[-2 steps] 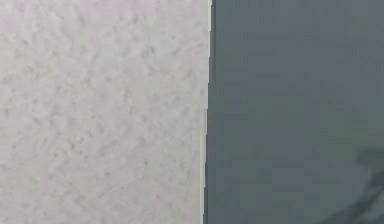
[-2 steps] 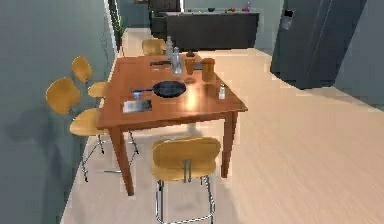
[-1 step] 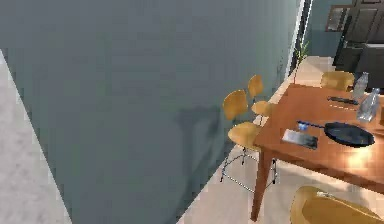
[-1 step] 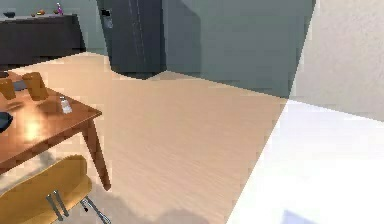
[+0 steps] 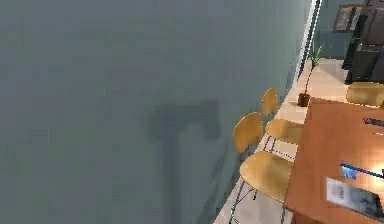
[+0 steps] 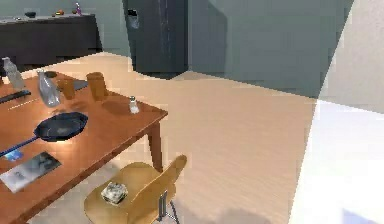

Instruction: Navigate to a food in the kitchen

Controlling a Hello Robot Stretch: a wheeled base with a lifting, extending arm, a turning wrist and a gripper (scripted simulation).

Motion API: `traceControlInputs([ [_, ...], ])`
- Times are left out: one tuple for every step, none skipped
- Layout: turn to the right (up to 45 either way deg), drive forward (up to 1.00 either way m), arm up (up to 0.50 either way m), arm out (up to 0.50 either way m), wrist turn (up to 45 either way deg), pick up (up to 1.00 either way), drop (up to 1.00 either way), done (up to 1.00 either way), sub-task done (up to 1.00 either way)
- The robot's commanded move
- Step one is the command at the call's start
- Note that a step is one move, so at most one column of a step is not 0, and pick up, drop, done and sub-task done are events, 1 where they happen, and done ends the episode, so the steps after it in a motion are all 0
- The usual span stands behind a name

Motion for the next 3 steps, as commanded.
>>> traceControlInputs([
  [45.0,0.00,0.00,0.00,0.0,0.00,0.00,0.00,0.00],
  [18.0,0.00,0.00,0.00,0.0,0.00,0.00,0.00,0.00],
  [0.0,0.00,0.00,0.00,0.0,0.00,0.00,1.00,0.00],
])
